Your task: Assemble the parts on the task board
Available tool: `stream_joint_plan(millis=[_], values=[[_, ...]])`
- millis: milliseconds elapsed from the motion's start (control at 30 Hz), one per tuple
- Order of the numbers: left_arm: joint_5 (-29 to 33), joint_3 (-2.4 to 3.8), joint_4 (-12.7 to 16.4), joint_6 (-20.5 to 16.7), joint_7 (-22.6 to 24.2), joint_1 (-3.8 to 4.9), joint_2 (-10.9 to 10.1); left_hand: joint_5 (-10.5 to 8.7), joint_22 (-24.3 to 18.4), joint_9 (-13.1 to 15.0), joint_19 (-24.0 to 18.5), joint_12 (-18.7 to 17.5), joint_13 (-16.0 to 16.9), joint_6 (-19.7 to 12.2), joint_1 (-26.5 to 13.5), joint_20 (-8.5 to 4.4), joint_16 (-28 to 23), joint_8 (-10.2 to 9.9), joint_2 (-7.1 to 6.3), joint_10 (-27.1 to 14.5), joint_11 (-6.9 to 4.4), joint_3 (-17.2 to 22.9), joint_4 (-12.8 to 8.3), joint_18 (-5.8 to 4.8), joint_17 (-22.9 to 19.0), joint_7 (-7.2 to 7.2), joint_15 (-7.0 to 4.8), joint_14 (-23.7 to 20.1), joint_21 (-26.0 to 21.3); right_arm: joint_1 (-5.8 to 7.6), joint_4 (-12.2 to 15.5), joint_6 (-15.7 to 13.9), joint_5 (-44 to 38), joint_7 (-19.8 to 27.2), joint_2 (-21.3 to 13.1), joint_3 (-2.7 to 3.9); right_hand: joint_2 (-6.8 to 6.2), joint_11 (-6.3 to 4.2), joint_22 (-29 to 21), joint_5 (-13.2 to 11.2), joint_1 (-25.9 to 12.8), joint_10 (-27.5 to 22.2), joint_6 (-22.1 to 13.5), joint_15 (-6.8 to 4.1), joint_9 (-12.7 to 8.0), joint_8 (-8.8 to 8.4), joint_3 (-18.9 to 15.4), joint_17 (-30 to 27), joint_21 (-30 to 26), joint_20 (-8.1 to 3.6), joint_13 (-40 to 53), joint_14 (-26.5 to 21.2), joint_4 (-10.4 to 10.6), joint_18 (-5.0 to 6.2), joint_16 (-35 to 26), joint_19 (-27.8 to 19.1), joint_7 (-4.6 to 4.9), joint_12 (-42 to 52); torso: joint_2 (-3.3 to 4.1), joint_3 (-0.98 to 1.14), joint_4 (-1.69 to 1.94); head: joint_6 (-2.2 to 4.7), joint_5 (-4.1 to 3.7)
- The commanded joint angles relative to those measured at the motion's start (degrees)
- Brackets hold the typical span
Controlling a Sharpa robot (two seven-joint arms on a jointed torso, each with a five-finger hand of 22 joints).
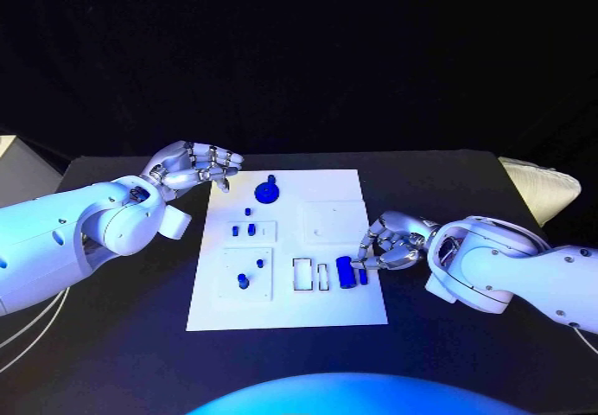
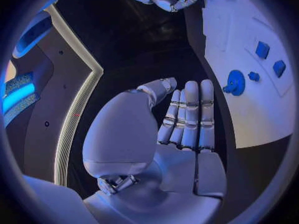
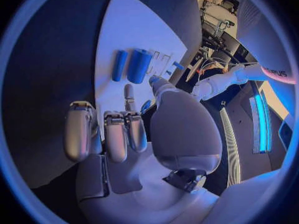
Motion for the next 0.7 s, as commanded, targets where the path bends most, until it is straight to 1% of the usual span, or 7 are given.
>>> stream_joint_plan(millis=[33,167,200,267,400,467,700], values=[[0.8,0.03,0.5,0.9,1.2,-0.02,0.0,0.21,-0.1,0.0,-0.1,0.4,-0.1,-0.5,-0.6,0.32,0.0,0.1,0.16,0.1,-0.2,-0.4,0.0,0.89,0.0,0.0,0.17,-0.1,-0.4,-0.77,0.0,-1.1,-3.6,-3.3,0.9,-0.03,1.5,-0.23,9.8,0.6,-0.4,4.5,-0.5,-0.3,0.5,0.71,-4.4,12.8,0.4,-0.04,12.4,5.7,0.6,-0.82,0.4,3.3,-0.21,0.2,0.05,-0.03,0.08,-0.14,0.18],[1.1,0.03,0.5,1.2,1.2,-0.04,-0.1,0.22,-0.1,0.0,-0.1,0.4,-0.1,-0.5,-0.7,0.33,0.0,0.2,0.14,0.1,-0.21,-0.4,0.0,0.9,0.0,-0.01,0.17,-0.1,-0.4,-1.34,-0.2,-1.1,-4.6,-3.8,1.8,-0.03,2.08,-0.31,9.8,0.4,-0.4,4.5,-0.4,-0.35,0.7,1.0,-6.3,12.9,0.3,-0.06,12.4,5.7,0.6,-0.81,0.4,3.3,-0.32,0.2,0.06,-0.02,0.03,-0.28,0.24],[1.1,0.03,0.5,1.3,1.2,-0.05,-0.1,0.22,-0.1,0.0,-0.1,0.4,-0.1,-0.5,-0.7,0.33,0.0,0.2,0.14,0.1,-0.21,-0.4,0.0,0.9,0.0,-0.01,0.17,-0.1,-0.4,-1.42,-0.3,-1.0,-4.8,-4.0,2.0,-0.04,2.08,-0.31,9.8,0.4,-0.4,4.5,-0.4,-0.35,0.7,1.0,-6.3,12.9,0.3,-0.06,12.4,5.7,0.6,-0.81,0.4,3.3,-0.32,0.2,0.06,-0.01,0.03,-0.3,0.28],[1.2,0.03,0.4,1.3,1.2,-0.05,-0.1,0.22,-0.1,0.0,-0.1,0.4,-0.1,-0.5,-0.7,0.33,0.0,0.2,0.14,0.1,-0.21,-0.4,0.0,0.9,0.0,-0.01,0.17,-0.1,-0.4,-1.53,-0.5,-0.8,-5.1,-4.2,2.4,-0.04,2.18,-0.33,9.8,0.4,-0.4,4.5,-0.3,-0.36,0.7,1.05,-6.6,12.9,0.3,-0.07,12.4,5.7,0.6,-0.81,0.4,3.3,-0.34,0.1,0.07,-0.01,-0.03,-0.29,0.41],[1.2,0.03,0.3,1.4,1.1,-0.06,-0.1,0.22,-0.1,0.0,-0.1,0.4,-0.1,-0.5,-0.7,0.33,0.0,0.2,0.14,0.1,-0.21,-0.4,0.0,0.9,0.0,-0.01,0.17,-0.1,-0.4,-1.74,-0.8,-0.3,-6.0,-4.6,2.9,-0.06,2.31,-0.36,9.9,0.3,-0.2,4.5,-0.3,-0.4,0.8,1.15,-7.1,13.0,0.5,-0.09,12.4,5.7,0.6,-0.84,0.5,3.4,-0.38,0.2,0.1,0.03,-0.01,-0.42,0.49],[1.2,0.03,0.3,1.5,1.1,-0.05,-0.2,0.22,-0.1,0.0,-0.1,0.4,-0.1,-0.5,-0.7,0.33,0.0,0.2,0.14,0.1,-0.21,-0.4,0.0,0.9,0.0,-0.01,0.17,-0.1,-0.4,-1.83,-0.9,-0.2,-6.4,-4.7,3.1,-0.06,2.55,-0.42,10.0,0.0,-0.2,4.6,-0.2,-0.44,0.9,1.31,-7.9,13.2,0.6,-0.12,12.5,5.8,0.6,-0.87,0.5,3.4,-0.44,0.2,0.11,0.06,-0.01,-0.44,0.53],[1.3,0.03,0.2,1.7,1.0,-0.05,-0.2,0.23,-0.2,0.1,-0.1,0.4,-0.1,-0.5,-0.6,0.32,0.1,0.2,0.06,0.0,-0.22,-0.5,0.0,0.91,0.0,-0.04,0.16,-0.2,-0.5,-2.07,-1.0,0.4,-7.2,-5.0,4.4,-0.07,3.38,-0.56,10.1,-0.8,-0.3,4.6,0.0,-0.55,1.2,1.74,-10.5,13.3,0.8,-0.22,12.5,5.8,0.7,-0.9,0.6,3.5,-0.61,0.1,0.12,0.03,-0.04,-0.56,0.52]])
